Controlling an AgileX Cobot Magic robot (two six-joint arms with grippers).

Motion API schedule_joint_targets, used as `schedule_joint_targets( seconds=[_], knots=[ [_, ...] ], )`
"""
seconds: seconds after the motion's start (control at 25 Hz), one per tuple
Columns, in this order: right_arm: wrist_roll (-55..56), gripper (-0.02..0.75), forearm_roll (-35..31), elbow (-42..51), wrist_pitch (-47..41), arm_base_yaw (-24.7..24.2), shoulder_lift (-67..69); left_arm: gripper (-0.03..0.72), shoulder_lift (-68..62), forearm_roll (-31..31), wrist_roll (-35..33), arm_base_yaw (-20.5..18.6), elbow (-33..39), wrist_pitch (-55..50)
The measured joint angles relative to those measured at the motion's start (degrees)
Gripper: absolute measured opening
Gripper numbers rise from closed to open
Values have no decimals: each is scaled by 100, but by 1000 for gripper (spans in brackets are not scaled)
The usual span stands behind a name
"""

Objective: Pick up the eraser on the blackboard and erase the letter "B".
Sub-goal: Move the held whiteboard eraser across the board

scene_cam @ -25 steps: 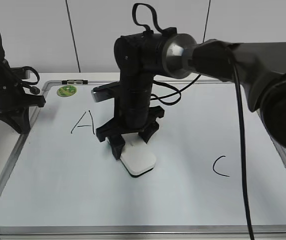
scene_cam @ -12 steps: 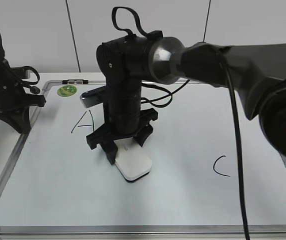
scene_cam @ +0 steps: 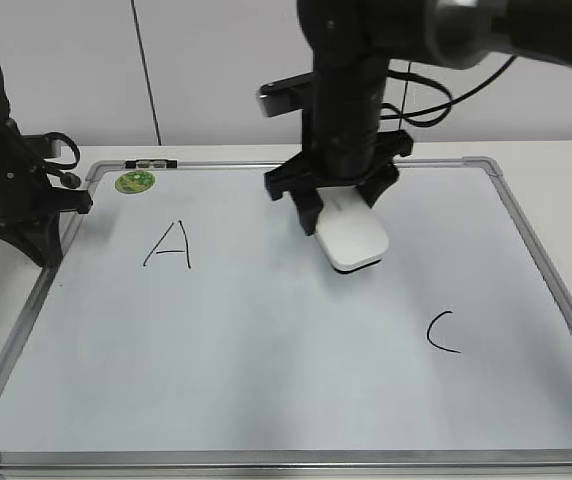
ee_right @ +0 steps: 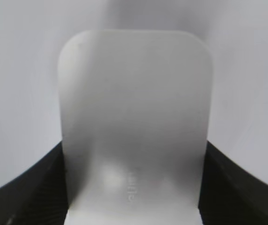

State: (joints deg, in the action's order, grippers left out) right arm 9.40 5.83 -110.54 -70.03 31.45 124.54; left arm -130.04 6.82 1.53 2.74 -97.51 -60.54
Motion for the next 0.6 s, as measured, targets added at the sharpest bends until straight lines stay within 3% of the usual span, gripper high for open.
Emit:
schedule_joint_targets(
  seconds=[0.6],
  knots=[
    [110,521,82,2916,0,-1792,-1772,81,0,66,0,0,0,3]
  ],
)
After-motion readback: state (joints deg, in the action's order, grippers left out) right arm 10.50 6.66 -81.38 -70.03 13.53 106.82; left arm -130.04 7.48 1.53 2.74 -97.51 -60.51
